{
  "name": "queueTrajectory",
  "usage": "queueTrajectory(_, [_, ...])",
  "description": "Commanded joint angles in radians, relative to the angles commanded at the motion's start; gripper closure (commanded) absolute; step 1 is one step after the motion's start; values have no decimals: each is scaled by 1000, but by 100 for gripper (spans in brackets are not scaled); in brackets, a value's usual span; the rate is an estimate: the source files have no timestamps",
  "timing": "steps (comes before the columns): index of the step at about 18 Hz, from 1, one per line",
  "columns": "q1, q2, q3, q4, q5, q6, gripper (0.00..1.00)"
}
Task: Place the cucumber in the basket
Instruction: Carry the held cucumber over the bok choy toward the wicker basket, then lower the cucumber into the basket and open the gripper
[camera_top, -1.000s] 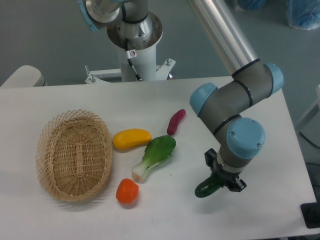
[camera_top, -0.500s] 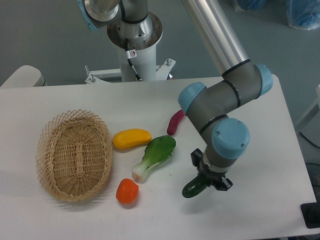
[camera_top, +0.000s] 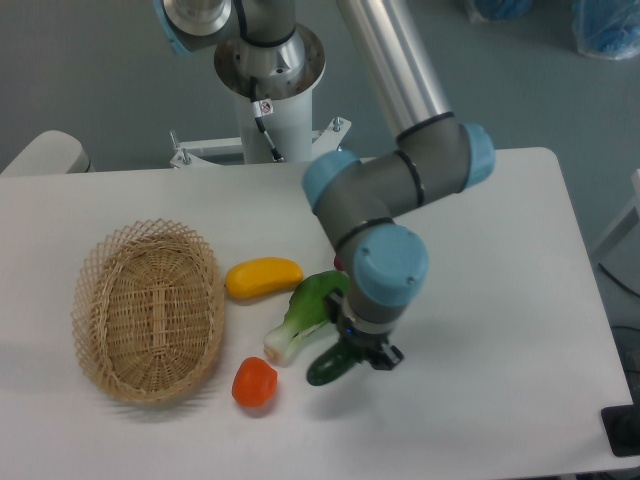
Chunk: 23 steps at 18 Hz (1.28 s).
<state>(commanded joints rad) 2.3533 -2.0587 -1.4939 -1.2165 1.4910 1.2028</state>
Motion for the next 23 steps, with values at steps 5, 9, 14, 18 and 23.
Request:
queueTrajectory(5, [-121,52,-46,0,0,-114,82])
queueTrajectory(9, [-181,87,-94,-2,0,-164,82])
queueTrajectory(14, [-255,100,-112,2,-17,-331,82])
queueTrajectory(18, [-316,68,-114,48,-11,-446,82])
queueTrajectory(23, [-358,48,-127,57,-9,-540,77])
